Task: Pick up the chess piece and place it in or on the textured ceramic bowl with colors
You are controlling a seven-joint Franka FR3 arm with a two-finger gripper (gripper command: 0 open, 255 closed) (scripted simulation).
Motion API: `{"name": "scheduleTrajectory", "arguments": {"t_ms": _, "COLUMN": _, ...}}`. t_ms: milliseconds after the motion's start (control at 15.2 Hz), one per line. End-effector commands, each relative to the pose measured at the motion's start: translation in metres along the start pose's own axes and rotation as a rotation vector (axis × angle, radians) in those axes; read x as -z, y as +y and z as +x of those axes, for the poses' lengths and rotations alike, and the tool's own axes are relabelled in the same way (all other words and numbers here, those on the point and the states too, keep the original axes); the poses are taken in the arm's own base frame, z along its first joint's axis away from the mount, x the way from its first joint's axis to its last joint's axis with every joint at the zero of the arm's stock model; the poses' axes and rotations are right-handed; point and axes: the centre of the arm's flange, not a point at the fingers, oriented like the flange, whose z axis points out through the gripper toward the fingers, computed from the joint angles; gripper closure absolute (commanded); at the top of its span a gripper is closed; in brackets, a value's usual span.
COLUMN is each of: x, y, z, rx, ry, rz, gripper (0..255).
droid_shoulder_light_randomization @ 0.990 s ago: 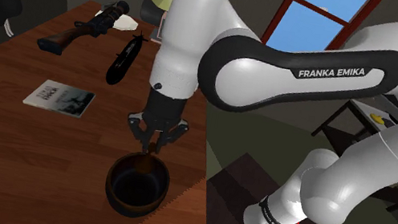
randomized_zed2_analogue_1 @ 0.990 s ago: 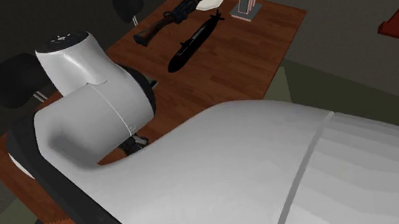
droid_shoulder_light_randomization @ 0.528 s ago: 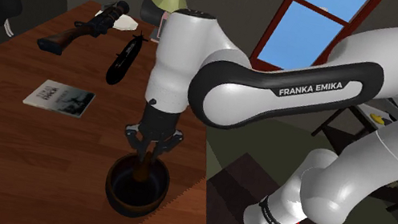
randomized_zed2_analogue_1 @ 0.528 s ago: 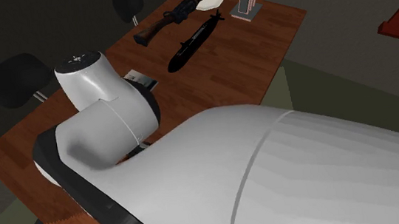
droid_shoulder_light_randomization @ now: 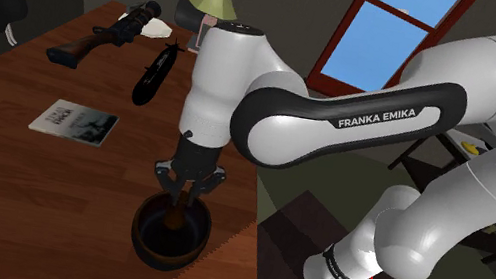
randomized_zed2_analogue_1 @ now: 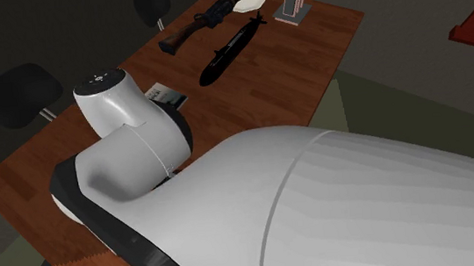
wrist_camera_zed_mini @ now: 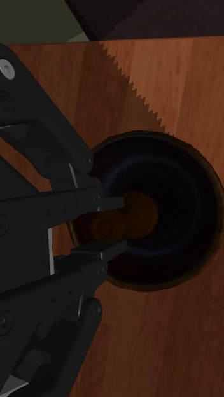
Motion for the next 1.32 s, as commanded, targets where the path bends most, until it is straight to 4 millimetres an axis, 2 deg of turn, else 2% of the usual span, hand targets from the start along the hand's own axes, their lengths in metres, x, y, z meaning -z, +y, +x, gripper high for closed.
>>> {"name": "scheduleTrajectory", "arguments": {"t_ms": 0, "x": 0.0, "y": 0.0, "z": 0.0, "rx": 0.0, "ry": 0.0, "rz": 0.0, "gripper": 255}}
{"name": "scheduleTrajectory", "arguments": {"t_ms": 66, "x": 0.0, "y": 0.0, "z": 0.0, "rx": 0.0, "ry": 0.0, "rz": 0.0, "gripper": 255}}
{"name": "scheduleTrajectory", "arguments": {"t_ms": 132, "x": 0.0, "y": 0.0, "z": 0.0, "rx": 0.0, "ry": 0.0, "rz": 0.0, "gripper": 0}}
{"name": "scheduleTrajectory", "arguments": {"t_ms": 462, "x": 0.0, "y": 0.0, "z": 0.0, "rx": 0.0, "ry": 0.0, "rz": 0.0, "gripper": 0}}
{"name": "scheduleTrajectory", "arguments": {"t_ms": 726, "x": 0.05, "y": 0.0, "z": 0.0, "rx": 0.0, "ry": 0.0, "rz": 0.0, "gripper": 0}}
{"name": "scheduleTrajectory", "arguments": {"t_ms": 1254, "x": 0.05, "y": 0.0, "z": 0.0, "rx": 0.0, "ry": 0.0, "rz": 0.0, "gripper": 0}}
